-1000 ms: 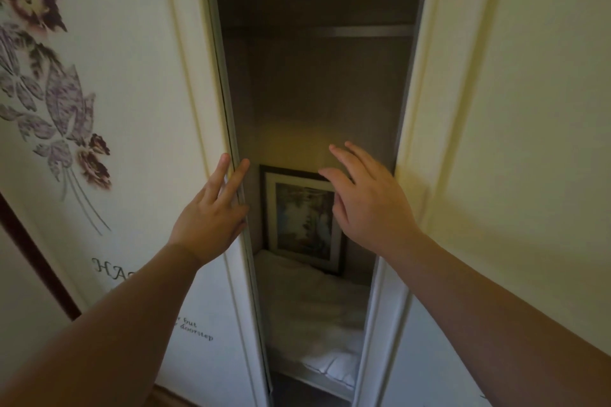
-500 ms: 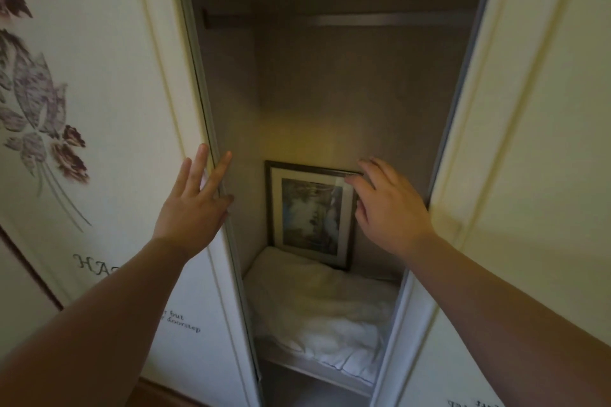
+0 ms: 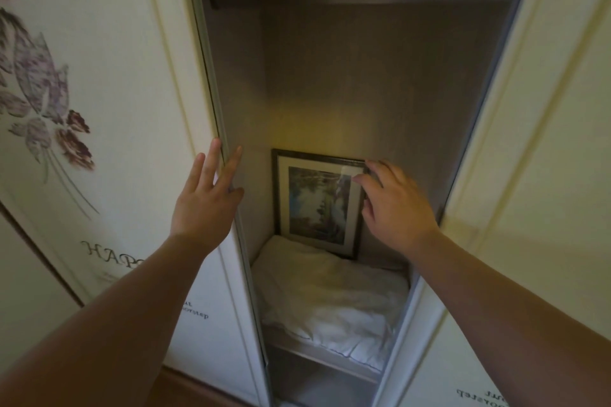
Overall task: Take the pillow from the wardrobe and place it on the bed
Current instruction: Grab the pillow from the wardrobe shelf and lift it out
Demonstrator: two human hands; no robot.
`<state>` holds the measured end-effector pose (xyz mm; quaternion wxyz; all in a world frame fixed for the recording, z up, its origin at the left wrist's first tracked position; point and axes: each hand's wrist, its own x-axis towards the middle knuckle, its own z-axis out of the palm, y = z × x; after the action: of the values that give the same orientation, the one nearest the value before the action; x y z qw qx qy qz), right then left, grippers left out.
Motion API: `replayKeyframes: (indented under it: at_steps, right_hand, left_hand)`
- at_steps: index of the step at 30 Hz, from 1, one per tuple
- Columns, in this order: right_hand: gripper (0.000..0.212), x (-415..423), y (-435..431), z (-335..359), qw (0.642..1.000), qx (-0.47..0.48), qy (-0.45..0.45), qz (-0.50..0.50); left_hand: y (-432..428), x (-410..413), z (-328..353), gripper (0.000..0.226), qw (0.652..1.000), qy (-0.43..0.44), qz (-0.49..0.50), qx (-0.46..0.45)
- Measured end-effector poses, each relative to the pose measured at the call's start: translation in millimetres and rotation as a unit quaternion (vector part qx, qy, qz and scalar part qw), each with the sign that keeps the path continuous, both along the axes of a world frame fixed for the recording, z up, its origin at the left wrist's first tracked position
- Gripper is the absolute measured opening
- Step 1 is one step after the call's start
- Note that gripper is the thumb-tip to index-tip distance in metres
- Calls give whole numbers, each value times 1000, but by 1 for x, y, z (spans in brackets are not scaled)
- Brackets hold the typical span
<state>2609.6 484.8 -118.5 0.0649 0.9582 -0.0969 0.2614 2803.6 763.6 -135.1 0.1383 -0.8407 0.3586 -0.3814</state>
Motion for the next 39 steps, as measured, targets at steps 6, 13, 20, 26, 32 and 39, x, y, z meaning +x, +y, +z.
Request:
replayKeyframes:
  at_steps: [6, 13, 20, 26, 32, 39]
  right_hand:
    - [49, -14, -15, -4, 998, -17, 43, -42]
    - [50, -19, -22, -2, 995, -38, 65, -72]
    - [54, -38, -34, -3, 992, -44, 68, -92]
    - [51, -52, -52, -6, 991, -64, 84, -86]
    - [52, -68, -63, -8, 989, -59, 89, -100]
    - [54, -94, -82, -8, 985, -53, 96, -135]
  left_hand:
    - [4, 5, 0, 24, 1000, -8, -10, -6]
    - [0, -1, 1, 14, 1000, -5, 26, -5]
    - [-5, -11, 3, 15, 999, -4, 45, 6]
    - [-18, -19, -6, 14, 993, 37, 71, 88]
    - [-25, -21, -8, 22, 989, 46, 88, 109]
    - [-30, -21, -9, 33, 988, 36, 98, 114]
